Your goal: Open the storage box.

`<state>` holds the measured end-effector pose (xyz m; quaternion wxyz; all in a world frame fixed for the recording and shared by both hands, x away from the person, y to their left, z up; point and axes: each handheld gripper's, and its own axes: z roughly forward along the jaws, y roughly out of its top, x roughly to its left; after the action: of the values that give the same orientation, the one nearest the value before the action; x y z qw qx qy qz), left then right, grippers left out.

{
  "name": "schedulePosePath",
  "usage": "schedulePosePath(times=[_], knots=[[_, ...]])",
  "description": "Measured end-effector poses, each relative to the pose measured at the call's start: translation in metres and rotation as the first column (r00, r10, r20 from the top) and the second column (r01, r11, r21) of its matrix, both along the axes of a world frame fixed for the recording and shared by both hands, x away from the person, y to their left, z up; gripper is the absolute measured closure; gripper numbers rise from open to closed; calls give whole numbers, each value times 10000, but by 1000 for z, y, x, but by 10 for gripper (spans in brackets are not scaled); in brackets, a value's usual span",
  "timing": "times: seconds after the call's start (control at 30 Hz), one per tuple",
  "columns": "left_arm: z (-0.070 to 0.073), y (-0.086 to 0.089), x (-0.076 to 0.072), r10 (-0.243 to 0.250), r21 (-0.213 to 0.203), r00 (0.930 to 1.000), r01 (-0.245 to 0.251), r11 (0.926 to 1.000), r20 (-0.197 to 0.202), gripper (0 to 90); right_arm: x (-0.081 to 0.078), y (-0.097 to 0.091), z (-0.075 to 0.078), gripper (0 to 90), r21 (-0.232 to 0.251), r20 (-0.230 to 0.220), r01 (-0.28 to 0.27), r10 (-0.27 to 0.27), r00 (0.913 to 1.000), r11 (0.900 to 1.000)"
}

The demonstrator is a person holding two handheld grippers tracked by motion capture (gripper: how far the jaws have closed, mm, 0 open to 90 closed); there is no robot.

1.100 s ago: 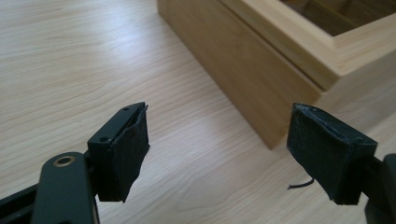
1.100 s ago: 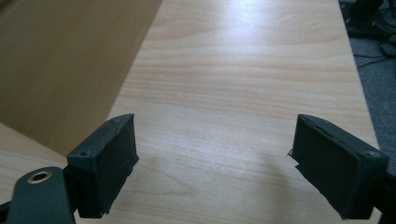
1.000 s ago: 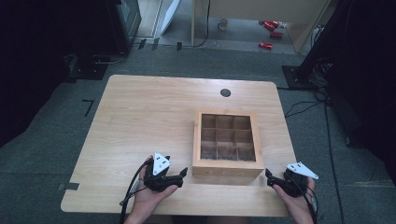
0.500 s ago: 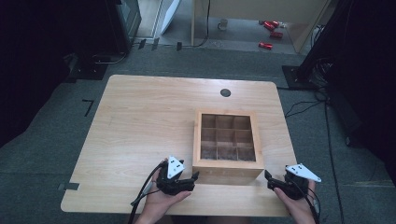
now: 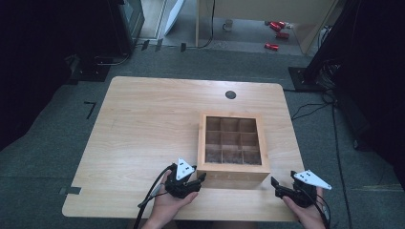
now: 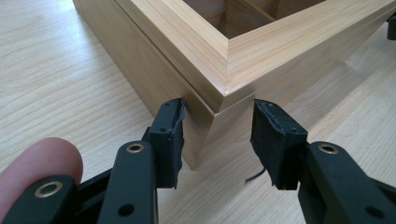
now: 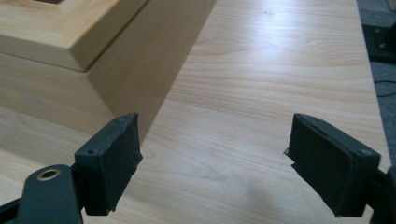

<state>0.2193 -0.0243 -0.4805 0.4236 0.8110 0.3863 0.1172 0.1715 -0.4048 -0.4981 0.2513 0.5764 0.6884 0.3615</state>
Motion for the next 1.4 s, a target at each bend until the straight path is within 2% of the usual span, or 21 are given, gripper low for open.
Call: schedulePosePath(times=[0.13, 0.37, 0.6, 0.87, 1.03, 1.27, 1.4], knots=[[0, 1, 0, -74, 114, 10000, 73, 9999, 42, 577, -1, 4, 1, 170, 64, 132, -311, 311, 9994, 9995], [-1, 2, 0, -116, 22, 9999, 116, 9999, 6, 585, -2, 12, 3, 170, 169, 373, -758, 751, 9965, 9970], [1, 3, 0, -129, -92, 9999, 129, 9999, 17, 584, -2, 13, 5, 170, 413, 543, -803, 780, 9955, 9959], [7, 6, 2, -234, -298, 9997, 238, 9993, 119, 587, -2, 19, 6, 170, 386, 619, -972, 947, 9936, 9945], [9, 3, 3, -209, -136, 9995, 212, 9997, 247, 602, -2, 22, 10, 170, 739, 722, -1063, 1010, 9923, 9916], [12, 3, 3, -292, -268, 9983, 306, 9992, 509, 620, -1, 28, 11, 178, 731, 848, -1094, 1031, 9910, 9913], [14, 2, 3, -341, -186, 9978, 352, 9992, 565, 618, 0, 31, 12, 197, 912, 973, -1051, 961, 9906, 9903]])
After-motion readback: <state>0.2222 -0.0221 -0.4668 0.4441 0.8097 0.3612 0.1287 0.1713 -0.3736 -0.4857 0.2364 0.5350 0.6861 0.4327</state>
